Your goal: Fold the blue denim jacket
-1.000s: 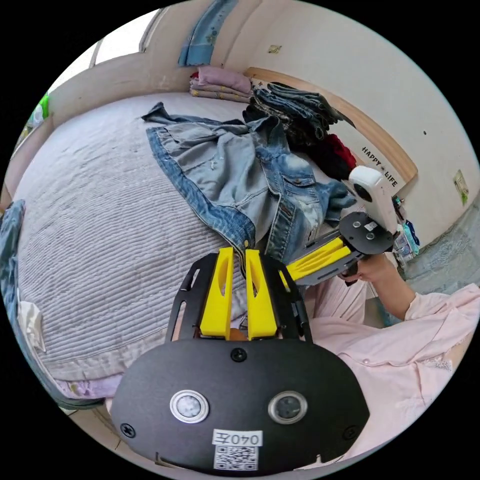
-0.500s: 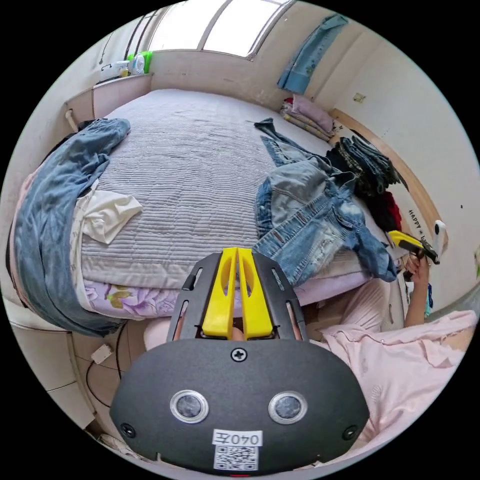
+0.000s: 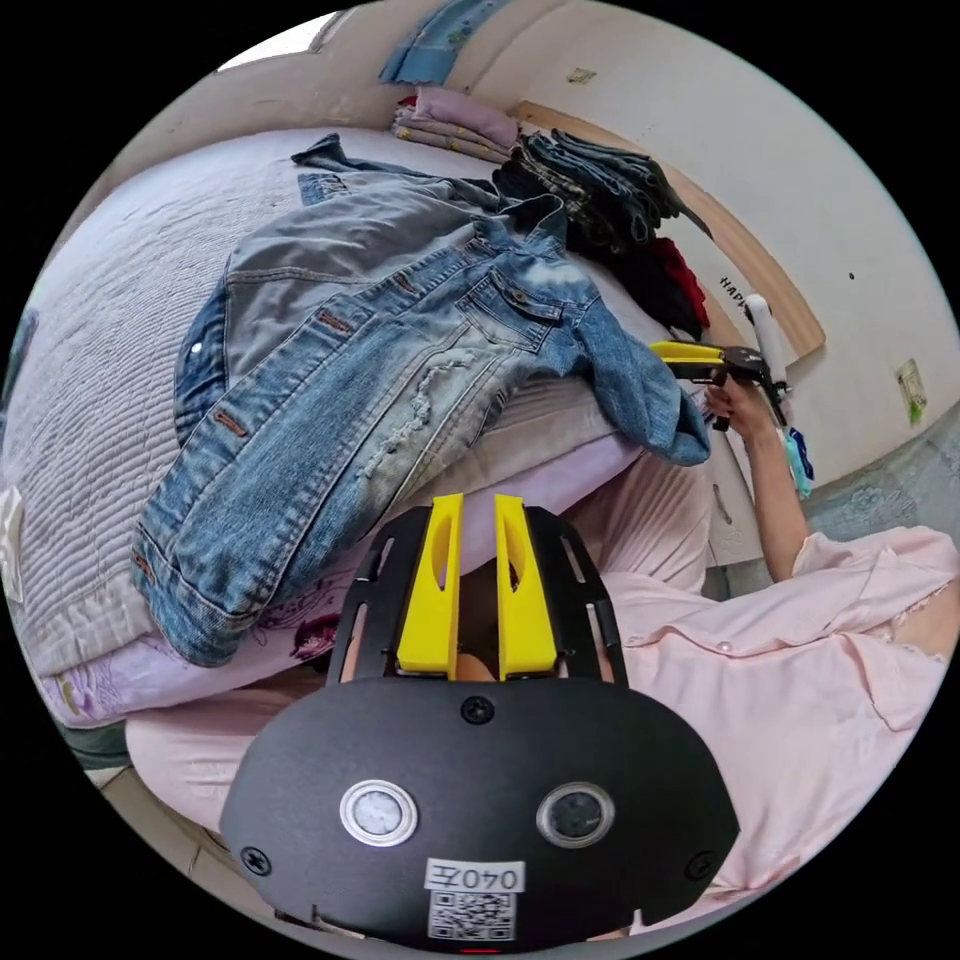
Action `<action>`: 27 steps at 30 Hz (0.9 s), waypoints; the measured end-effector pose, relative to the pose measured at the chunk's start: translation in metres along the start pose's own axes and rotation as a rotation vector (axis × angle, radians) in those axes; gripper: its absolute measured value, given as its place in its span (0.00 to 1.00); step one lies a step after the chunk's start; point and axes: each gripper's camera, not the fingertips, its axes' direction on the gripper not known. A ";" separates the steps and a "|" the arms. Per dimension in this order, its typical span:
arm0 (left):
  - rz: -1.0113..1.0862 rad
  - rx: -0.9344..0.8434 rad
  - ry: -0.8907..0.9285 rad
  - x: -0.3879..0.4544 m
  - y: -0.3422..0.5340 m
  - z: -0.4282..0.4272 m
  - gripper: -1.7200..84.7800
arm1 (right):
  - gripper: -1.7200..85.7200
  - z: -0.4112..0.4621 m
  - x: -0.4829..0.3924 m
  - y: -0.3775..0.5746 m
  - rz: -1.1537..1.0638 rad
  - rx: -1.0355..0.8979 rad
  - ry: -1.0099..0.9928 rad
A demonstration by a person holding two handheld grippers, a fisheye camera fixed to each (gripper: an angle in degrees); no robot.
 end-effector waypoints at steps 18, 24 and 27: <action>0.196 0.050 -0.517 0.100 0.044 0.034 0.05 | 0.19 -0.118 -0.047 0.137 -0.123 -0.136 -0.127; 0.103 0.046 -0.460 0.110 0.088 0.032 0.07 | 0.19 -0.023 0.036 0.037 0.143 0.120 -0.460; -0.025 0.033 -0.407 0.095 0.112 0.032 0.07 | 0.19 0.047 0.056 -0.006 0.298 0.103 -0.617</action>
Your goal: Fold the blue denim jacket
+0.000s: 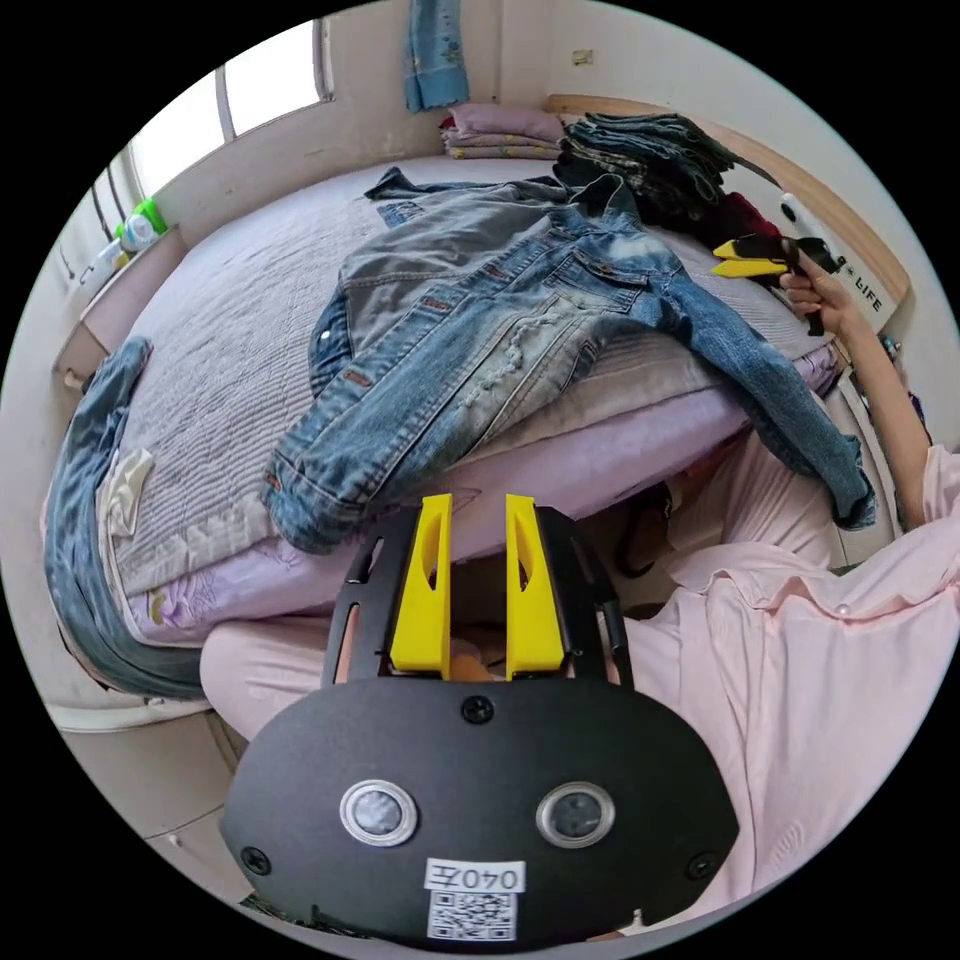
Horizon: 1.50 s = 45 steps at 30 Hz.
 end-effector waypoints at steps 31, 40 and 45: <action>-0.152 0.122 0.418 -0.045 -0.025 0.043 0.09 | 0.20 0.030 -0.145 0.063 -0.564 -0.049 0.276; 0.110 0.188 0.277 -0.022 0.012 0.040 0.10 | 0.13 0.151 -0.211 0.032 -0.842 -0.189 0.541; 0.258 0.348 0.120 0.019 -0.001 0.039 0.04 | 0.02 0.121 -0.208 0.016 -0.788 -0.073 0.546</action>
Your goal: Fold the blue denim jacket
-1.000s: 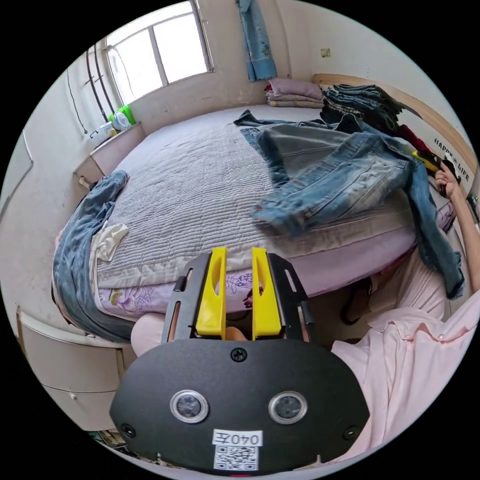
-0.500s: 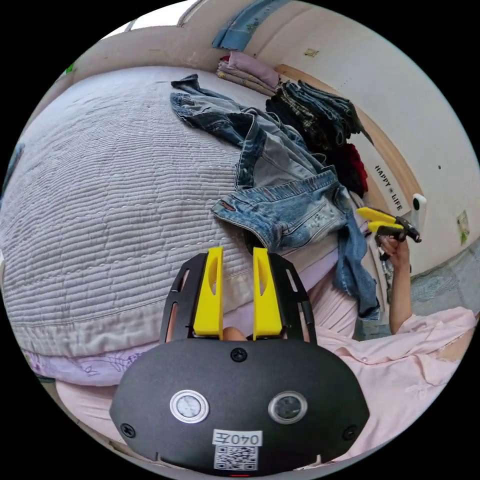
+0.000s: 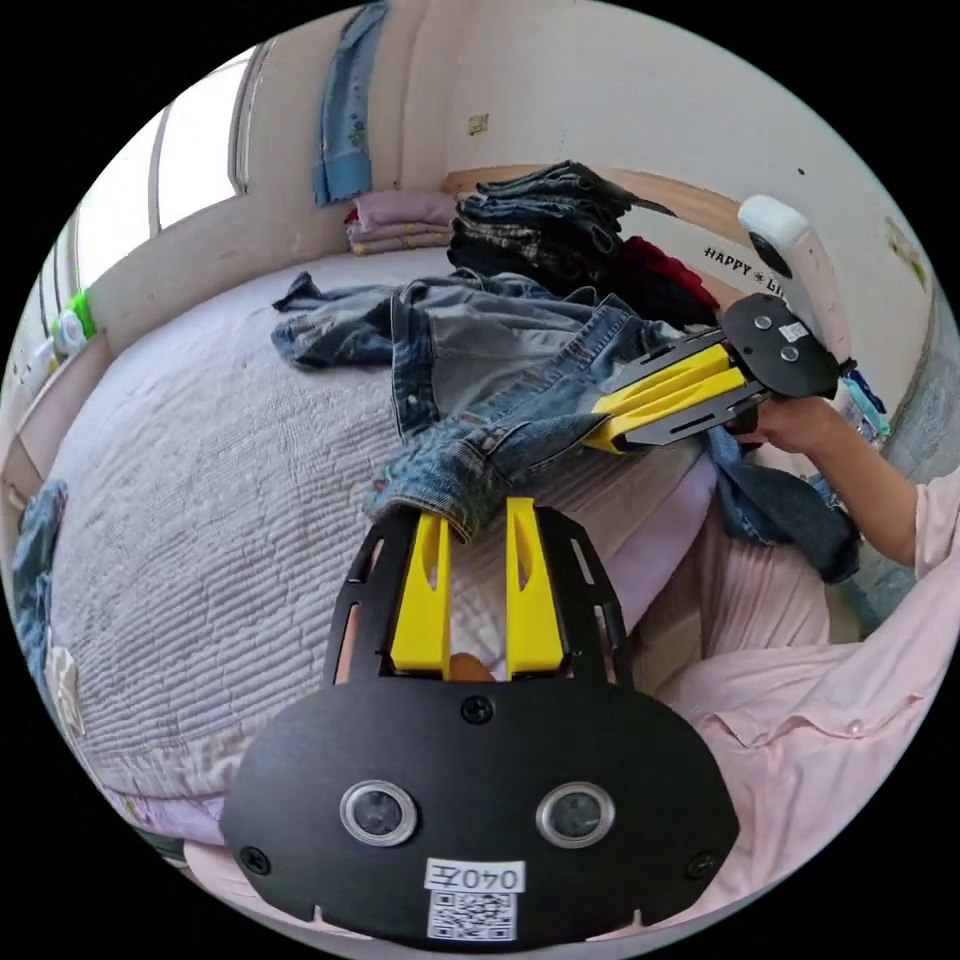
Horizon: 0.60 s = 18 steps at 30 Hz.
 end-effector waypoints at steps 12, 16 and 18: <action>0.378 0.202 -0.063 -0.051 0.014 -0.199 0.01 | 0.02 -0.070 0.004 -0.068 -0.043 0.196 -0.524; 0.358 0.061 -0.064 -0.084 0.075 -0.276 0.01 | 0.04 -0.049 -0.055 -0.104 -0.181 0.195 -0.697; 0.285 -0.091 -0.050 -0.094 0.104 -0.267 0.01 | 0.09 -0.015 -0.082 -0.113 -0.217 0.102 -0.707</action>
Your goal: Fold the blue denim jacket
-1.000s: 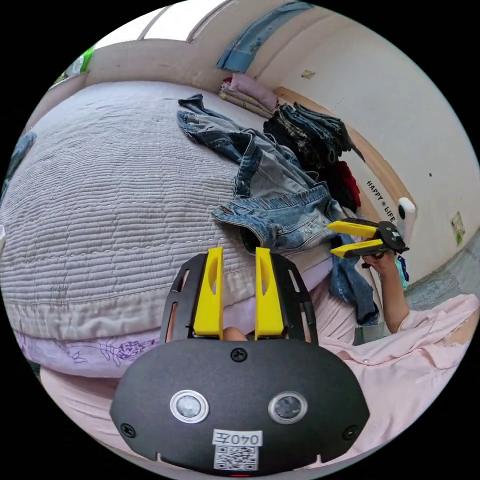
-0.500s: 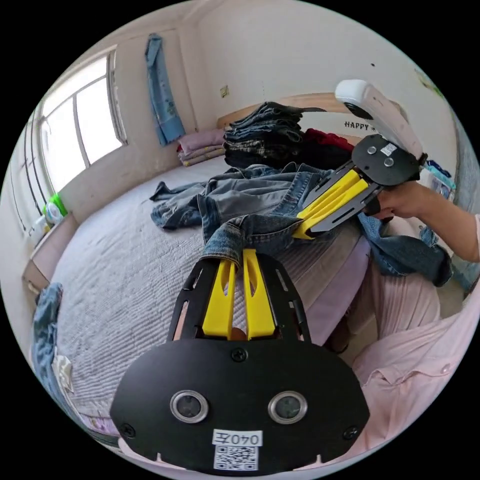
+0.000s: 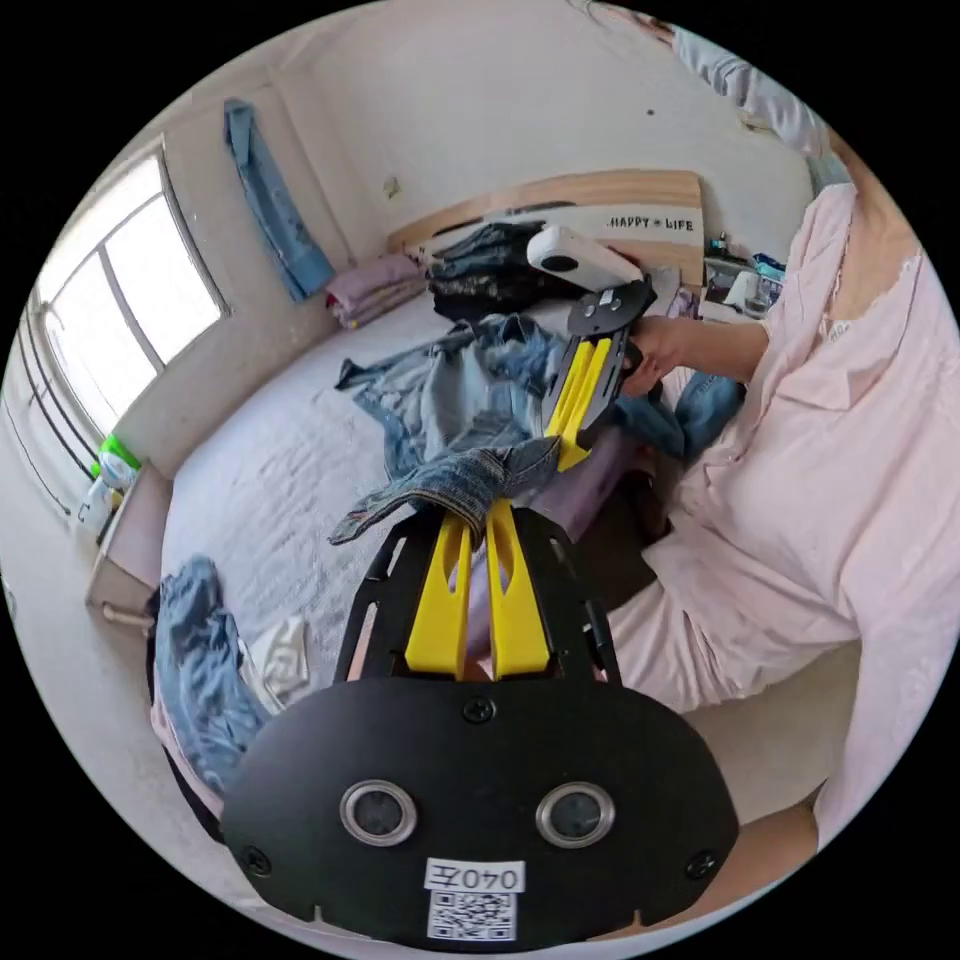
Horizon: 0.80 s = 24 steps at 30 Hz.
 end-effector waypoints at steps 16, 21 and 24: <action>-0.508 -0.122 0.229 -0.078 0.073 0.099 0.01 | 0.16 -0.180 0.282 0.168 0.495 0.076 0.373; -0.547 -0.131 0.238 -0.090 0.066 0.092 0.01 | 0.20 -0.148 0.348 0.132 0.406 -0.152 0.426; -0.557 -0.135 0.239 -0.095 0.062 0.088 0.01 | 0.14 -0.132 0.368 0.129 0.380 -0.273 0.294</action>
